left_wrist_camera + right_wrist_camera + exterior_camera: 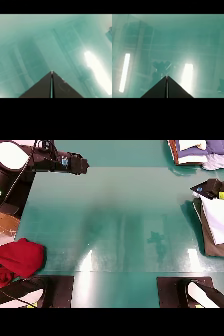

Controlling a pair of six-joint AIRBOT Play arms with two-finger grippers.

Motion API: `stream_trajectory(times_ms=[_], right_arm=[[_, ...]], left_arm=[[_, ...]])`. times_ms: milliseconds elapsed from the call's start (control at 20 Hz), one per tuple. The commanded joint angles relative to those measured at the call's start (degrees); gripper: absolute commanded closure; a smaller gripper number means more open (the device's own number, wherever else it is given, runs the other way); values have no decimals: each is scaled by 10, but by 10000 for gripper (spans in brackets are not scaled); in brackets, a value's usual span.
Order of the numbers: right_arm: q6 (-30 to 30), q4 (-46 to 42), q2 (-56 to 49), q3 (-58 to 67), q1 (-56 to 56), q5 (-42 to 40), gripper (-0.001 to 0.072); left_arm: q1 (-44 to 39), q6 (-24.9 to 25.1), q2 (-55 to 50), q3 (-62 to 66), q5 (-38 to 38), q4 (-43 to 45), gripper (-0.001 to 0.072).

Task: Fold the shirts.

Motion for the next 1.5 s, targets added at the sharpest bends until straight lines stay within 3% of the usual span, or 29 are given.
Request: stream_trajectory(times_ms=[0, 850, 1100, 1450], right_arm=[[0, 1, 0, 0, 1, 2, 696], [0, 0, 0, 0, 1, 25, 696], [0, 0, 1, 0, 1, 28, 696], [0, 0, 0, 0, 1, 30, 696]], left_arm=[[0, 0, 0, 0, 1, 0, 681], [1, -2, 1, 1, 24, 0, 681], [86, -13, 62, -30, -190, 83, 683], [300, -66, 323, -305, -270, 220, 681]])
